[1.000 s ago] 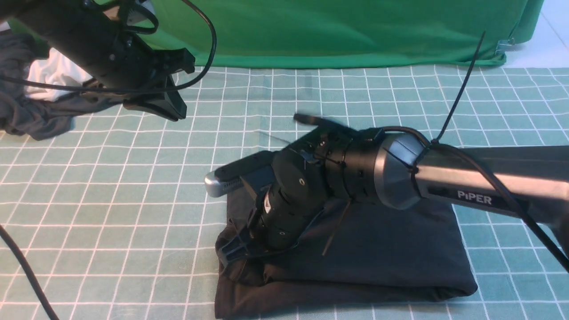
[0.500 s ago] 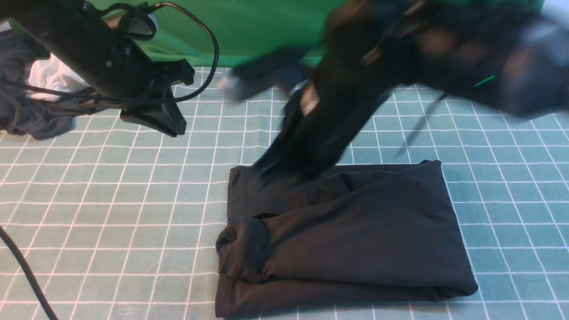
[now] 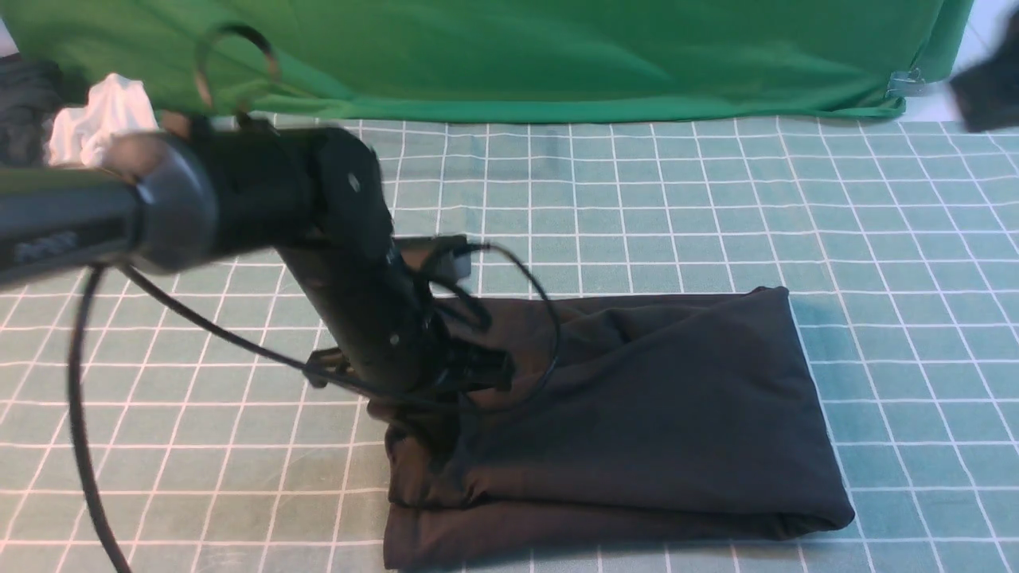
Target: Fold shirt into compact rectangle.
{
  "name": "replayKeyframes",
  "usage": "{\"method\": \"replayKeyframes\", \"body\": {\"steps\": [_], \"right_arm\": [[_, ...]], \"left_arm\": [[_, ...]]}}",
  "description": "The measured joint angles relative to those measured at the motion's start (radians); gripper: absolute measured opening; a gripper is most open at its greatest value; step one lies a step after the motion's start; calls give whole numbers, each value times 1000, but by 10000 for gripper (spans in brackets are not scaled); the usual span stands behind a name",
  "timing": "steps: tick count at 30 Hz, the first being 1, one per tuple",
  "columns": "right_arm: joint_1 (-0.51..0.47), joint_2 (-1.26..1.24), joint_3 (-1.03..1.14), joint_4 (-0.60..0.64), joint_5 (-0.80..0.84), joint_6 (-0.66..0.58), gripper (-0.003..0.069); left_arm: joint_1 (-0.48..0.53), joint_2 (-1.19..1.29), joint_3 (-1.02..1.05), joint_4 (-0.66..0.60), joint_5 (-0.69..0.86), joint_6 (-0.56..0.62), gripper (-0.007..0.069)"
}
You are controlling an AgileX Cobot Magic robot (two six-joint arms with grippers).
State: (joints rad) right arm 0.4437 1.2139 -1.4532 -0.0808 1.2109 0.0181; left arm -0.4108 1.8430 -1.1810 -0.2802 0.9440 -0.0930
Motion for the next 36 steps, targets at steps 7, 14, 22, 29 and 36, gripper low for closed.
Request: {"method": "replayKeyframes", "body": {"steps": [7,14,22,29,36], "right_arm": [[-24,-197,55,-1,2,-7,22],[-24,-447,71,-2,-4,-40,22],[-25,-787,315,-5,-94,-48,22],[-25,-1037,780,-5,-558,-45,22],[-25,-1055,1085,-5,-967,-44,22]], "left_arm": [[-5,46,2,65,-10,-49,15],[-9,-76,-94,172,49,-80,15],[-9,-255,-182,197,65,-83,15],[-9,-281,-182,197,73,-83,15],[-9,-281,-182,198,74,-82,15]]}}
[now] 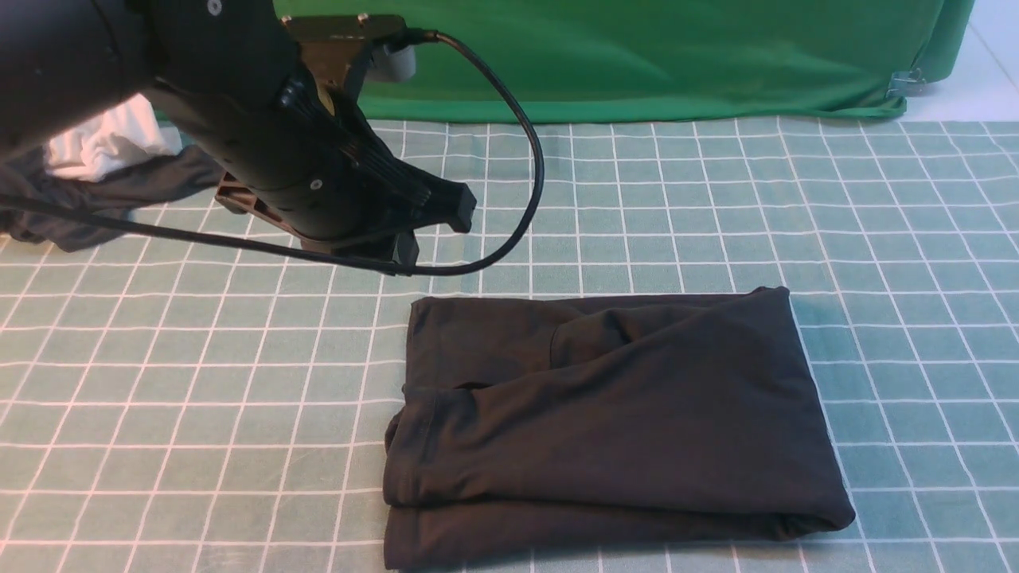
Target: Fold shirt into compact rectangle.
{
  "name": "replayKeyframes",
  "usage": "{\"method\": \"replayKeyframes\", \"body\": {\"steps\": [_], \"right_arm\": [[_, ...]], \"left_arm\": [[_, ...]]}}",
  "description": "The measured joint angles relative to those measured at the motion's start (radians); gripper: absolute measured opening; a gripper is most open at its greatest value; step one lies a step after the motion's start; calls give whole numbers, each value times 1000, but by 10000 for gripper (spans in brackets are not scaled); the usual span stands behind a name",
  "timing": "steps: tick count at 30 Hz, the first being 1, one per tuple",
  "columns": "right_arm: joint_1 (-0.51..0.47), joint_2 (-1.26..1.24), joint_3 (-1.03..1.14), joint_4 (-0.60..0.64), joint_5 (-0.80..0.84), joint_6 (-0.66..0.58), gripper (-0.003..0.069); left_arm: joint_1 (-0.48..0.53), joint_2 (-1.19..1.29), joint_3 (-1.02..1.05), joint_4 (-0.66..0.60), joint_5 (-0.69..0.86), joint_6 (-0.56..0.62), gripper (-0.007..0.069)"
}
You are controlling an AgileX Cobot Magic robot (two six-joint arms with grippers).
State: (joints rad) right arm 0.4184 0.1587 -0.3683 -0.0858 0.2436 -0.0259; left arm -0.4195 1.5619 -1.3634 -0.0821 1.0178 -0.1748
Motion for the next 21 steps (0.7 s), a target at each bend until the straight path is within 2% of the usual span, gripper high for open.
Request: {"method": "replayKeyframes", "body": {"steps": [21], "right_arm": [[0,0,23,0,-51,18,67]], "left_arm": [[0,0,0,14,-56,-2,15]]}}
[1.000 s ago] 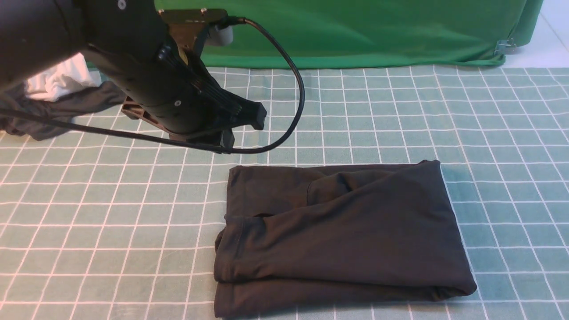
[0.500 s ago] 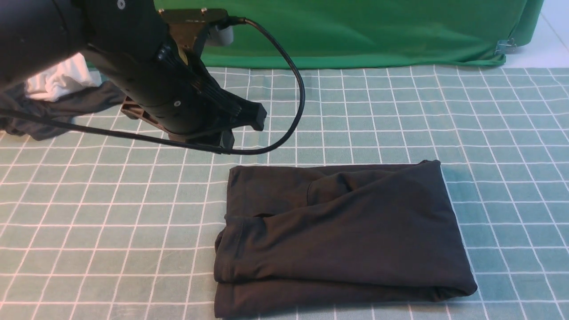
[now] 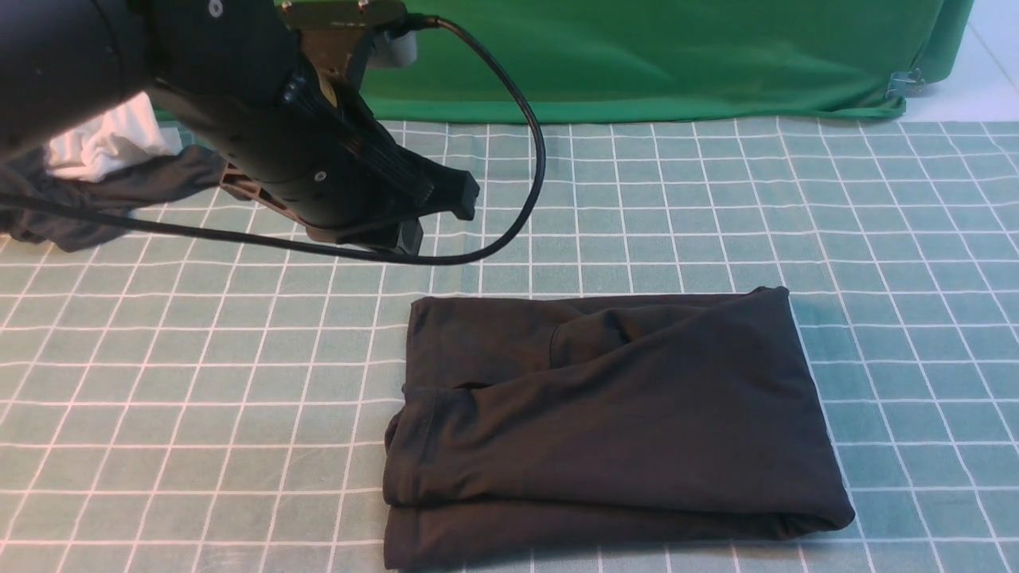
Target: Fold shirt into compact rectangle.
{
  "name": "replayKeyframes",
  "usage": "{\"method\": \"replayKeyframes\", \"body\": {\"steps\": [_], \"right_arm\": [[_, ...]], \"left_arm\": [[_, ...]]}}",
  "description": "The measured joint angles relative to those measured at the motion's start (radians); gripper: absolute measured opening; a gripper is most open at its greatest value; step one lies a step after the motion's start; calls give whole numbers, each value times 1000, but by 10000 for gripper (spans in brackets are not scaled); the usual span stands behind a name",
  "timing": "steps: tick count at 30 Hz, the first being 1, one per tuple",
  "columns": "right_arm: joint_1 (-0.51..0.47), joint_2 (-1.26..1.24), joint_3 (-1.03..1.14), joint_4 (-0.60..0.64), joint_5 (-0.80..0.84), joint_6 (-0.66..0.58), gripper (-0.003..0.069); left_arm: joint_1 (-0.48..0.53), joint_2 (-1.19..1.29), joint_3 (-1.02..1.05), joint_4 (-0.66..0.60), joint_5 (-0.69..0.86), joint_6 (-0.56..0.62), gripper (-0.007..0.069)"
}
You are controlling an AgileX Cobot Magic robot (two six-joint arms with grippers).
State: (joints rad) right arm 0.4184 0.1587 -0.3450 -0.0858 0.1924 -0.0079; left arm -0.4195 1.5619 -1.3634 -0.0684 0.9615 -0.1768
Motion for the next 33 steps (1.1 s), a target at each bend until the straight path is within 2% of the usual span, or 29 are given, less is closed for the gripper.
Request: {"method": "replayKeyframes", "body": {"steps": [5,9,17,22,33], "right_arm": [[0,-8,21,7,-25,0,78],[-26,-44,125,10,-86,0,89],[-239,-144,342,11,-52,0,104],[-329,-158,350,11,30,0,113],[-358,-158,356,11,51,0,136]], "left_arm": [[0,0,0,0,-26,0,15],[0,0,0,0,-26,0,17],[0,0,0,5,-26,0,28],[0,0,0,13,-26,0,33],[0,-15,0,18,-48,18,33]]}}
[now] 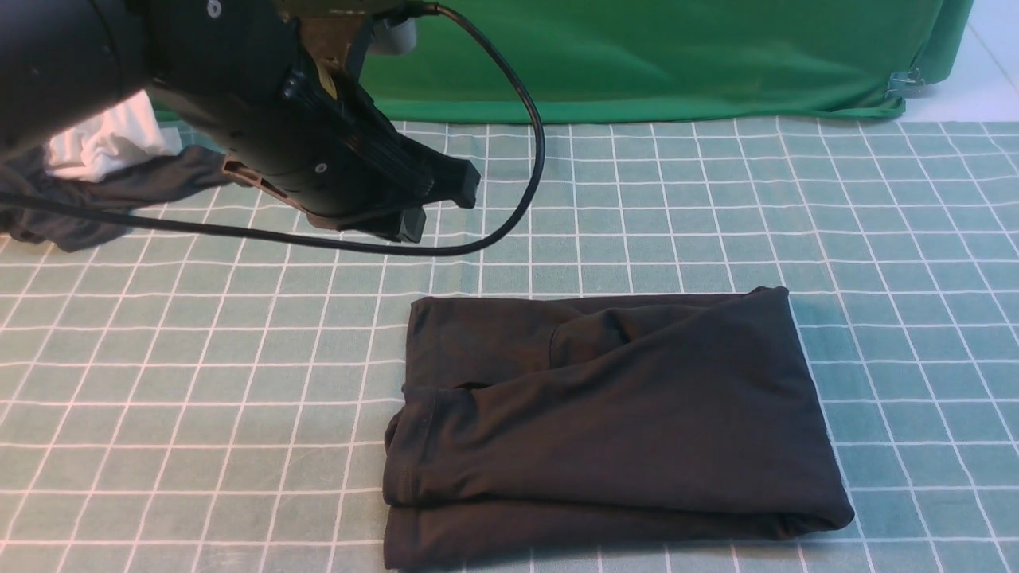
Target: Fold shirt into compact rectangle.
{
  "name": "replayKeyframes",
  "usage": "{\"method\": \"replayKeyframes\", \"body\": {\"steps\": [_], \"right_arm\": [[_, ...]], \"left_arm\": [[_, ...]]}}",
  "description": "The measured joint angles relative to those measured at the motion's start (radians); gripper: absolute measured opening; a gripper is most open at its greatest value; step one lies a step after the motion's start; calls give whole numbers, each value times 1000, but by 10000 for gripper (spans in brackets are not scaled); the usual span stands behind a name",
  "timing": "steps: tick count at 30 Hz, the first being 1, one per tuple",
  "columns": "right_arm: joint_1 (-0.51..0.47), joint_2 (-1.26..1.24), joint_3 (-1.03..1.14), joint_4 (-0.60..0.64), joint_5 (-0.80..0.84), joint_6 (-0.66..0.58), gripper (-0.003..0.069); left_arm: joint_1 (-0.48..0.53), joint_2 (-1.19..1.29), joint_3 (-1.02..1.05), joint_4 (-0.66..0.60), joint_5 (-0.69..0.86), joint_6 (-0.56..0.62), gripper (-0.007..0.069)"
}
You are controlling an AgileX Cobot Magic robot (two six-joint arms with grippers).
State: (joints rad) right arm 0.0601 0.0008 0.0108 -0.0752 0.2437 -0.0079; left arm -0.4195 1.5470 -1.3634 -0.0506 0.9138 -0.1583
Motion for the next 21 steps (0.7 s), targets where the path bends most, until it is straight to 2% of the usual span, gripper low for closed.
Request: {"method": "replayKeyframes", "body": {"steps": [10,14,17,21], "right_arm": [[0,0,0,0,0,0,162],[0,0,0,0,0,0,170],[0,0,0,0,0,0,174],[0,0,0,1,0,0,184]], "left_arm": [[0,-215,0,37,4,79,33],[0,-359,17,51,57,85,33],[0,-439,64,45,68,85,33],[0,-668,268,-3,50,80,34]]}}
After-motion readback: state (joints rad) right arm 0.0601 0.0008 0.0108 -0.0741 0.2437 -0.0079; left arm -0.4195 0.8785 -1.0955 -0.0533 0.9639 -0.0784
